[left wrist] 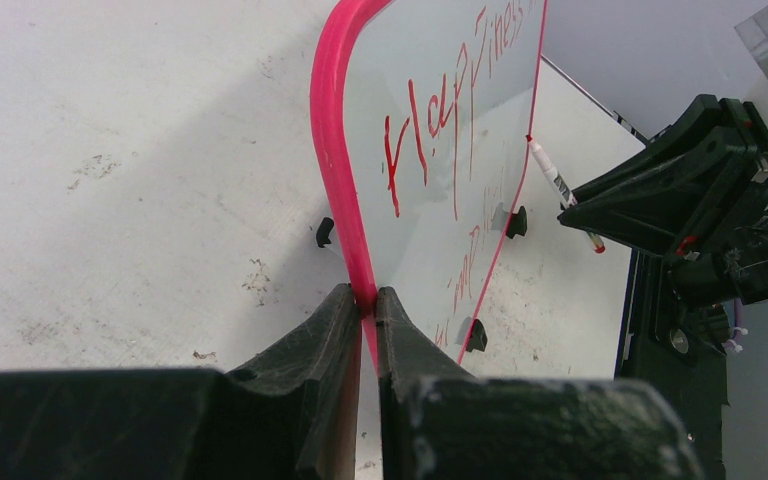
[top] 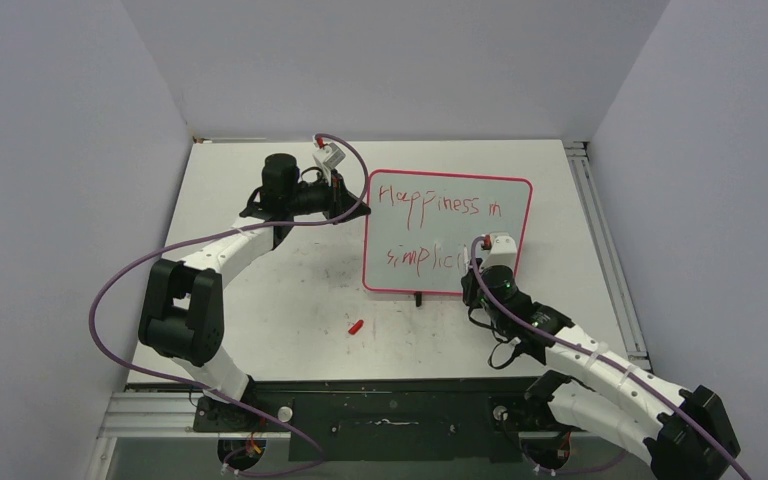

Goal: Write a sentence on the whiteboard

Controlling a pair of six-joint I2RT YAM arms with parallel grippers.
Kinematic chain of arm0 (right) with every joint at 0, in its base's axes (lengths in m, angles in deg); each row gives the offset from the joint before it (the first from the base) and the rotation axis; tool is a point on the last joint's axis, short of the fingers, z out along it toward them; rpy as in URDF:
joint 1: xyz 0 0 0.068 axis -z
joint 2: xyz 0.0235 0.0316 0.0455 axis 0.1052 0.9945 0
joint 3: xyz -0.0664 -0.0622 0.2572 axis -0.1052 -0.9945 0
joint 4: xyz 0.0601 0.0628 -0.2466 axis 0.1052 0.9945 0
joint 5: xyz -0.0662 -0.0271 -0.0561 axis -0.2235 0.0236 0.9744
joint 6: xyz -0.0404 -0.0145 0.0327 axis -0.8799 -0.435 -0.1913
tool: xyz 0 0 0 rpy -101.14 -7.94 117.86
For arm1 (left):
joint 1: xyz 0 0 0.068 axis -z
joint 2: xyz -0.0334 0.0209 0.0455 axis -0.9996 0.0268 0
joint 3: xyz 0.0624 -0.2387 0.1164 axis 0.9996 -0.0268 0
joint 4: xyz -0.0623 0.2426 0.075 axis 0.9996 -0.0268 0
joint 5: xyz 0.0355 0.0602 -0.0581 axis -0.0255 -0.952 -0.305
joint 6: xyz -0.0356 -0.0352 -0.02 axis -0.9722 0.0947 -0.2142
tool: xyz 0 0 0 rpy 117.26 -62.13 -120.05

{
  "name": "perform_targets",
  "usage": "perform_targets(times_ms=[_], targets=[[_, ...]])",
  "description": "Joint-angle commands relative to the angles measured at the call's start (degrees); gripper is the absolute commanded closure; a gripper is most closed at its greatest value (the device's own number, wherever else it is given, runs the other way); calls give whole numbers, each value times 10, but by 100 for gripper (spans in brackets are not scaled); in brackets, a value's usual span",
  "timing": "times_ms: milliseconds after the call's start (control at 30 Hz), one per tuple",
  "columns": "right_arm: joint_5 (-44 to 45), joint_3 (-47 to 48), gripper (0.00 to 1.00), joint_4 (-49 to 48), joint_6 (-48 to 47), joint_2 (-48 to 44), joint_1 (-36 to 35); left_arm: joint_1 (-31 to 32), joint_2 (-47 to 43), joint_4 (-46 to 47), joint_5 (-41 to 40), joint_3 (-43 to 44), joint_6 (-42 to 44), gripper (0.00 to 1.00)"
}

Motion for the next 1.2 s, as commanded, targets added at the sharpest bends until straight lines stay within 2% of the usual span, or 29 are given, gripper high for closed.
perform_targets(times_ms=[0,467,767,1067,1167], targets=[[-4,-11,95,2,20,10,4,-5,-38,29,16,11,5,100],[4,-13,95,-1,24,48,8,-5,-31,30,17,12,4,100],[24,-11,95,20,44,40,24,-5,-32,30,17,12,4,100],[3,-12,95,5,15,-12,24,-5,-34,30,17,13,4,100],[4,0,95,4,0,0,25,-4,-34,29,17,12,4,100]])
